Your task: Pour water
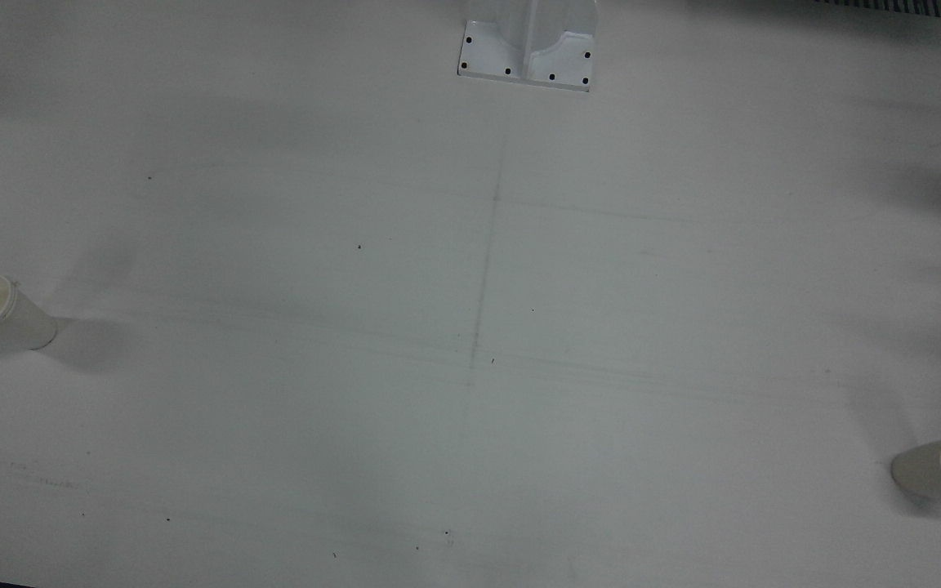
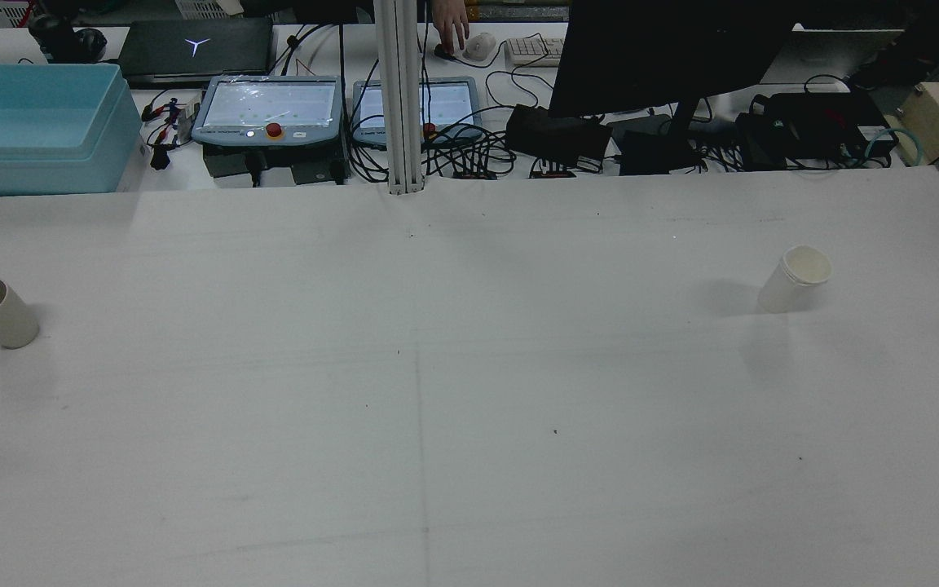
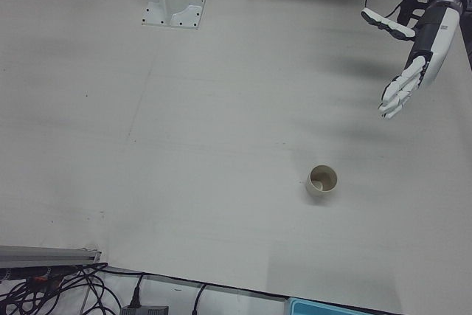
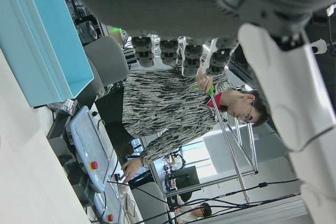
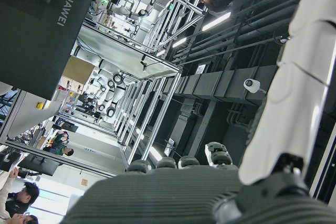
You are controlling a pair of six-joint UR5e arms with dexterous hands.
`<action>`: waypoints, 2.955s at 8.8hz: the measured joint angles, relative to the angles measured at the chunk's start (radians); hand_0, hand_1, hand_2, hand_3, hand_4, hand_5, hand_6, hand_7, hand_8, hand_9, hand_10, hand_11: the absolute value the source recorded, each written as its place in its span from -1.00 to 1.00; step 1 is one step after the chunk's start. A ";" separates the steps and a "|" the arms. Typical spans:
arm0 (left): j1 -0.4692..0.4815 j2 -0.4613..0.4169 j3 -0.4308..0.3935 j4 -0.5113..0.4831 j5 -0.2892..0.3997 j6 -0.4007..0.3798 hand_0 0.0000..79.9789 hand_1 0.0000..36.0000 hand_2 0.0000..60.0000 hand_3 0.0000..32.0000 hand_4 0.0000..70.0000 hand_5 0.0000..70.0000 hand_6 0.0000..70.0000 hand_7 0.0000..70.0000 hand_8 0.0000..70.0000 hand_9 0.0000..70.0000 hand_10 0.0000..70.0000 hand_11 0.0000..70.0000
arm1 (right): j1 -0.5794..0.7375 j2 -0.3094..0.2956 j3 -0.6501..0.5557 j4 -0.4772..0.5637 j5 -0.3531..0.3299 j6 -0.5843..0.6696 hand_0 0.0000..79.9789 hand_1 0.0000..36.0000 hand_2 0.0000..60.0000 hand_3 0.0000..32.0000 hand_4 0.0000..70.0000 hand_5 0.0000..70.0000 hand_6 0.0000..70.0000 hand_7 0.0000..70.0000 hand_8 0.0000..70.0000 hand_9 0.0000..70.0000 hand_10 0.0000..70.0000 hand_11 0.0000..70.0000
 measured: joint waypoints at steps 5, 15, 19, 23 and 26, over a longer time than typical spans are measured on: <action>0.004 0.000 0.044 -0.040 -0.002 0.008 0.23 -0.61 -1.00 -1.00 -0.38 -0.97 -0.73 -0.59 -0.83 -0.69 -0.80 -0.67 | -0.025 0.001 -0.001 -0.001 0.002 -0.016 0.30 -0.01 -0.98 -1.00 -0.93 -0.76 -0.97 -0.89 -1.00 -0.99 -1.00 -1.00; 0.214 -0.310 0.733 -0.396 -0.137 0.239 0.23 -0.43 -0.96 -1.00 -0.45 -1.00 -0.77 -0.66 -0.87 -0.78 -0.85 -0.73 | -0.372 0.058 0.133 -0.210 0.190 -0.104 0.32 0.05 -0.96 -1.00 -0.93 -0.70 -0.96 -0.85 -1.00 -0.99 -1.00 -1.00; 0.263 -0.372 0.810 -0.402 -0.172 0.310 0.26 -0.11 -0.51 -1.00 -0.57 -1.00 -0.84 -0.75 -0.92 -0.86 -0.88 -0.77 | -0.405 0.077 0.137 -0.228 0.211 -0.109 0.31 0.04 -0.95 -1.00 -0.93 -0.71 -0.97 -0.87 -1.00 -0.99 -1.00 -1.00; 0.339 -0.396 0.852 -0.432 -0.232 0.338 0.27 0.00 -0.35 -0.91 -0.64 -1.00 -0.88 -0.80 -0.94 -0.89 -0.89 -0.78 | -0.406 0.078 0.137 -0.230 0.211 -0.110 0.32 0.05 -0.96 -1.00 -0.93 -0.70 -0.96 -0.87 -1.00 -1.00 -1.00 -1.00; 0.383 -0.439 0.901 -0.440 -0.271 0.340 0.24 -0.15 -0.54 -1.00 -0.62 -1.00 -0.87 -0.79 -0.95 -0.90 -0.90 -0.80 | -0.407 0.078 0.137 -0.230 0.211 -0.111 0.31 0.04 -0.96 -1.00 -0.93 -0.69 -0.96 -0.87 -1.00 -1.00 -1.00 -1.00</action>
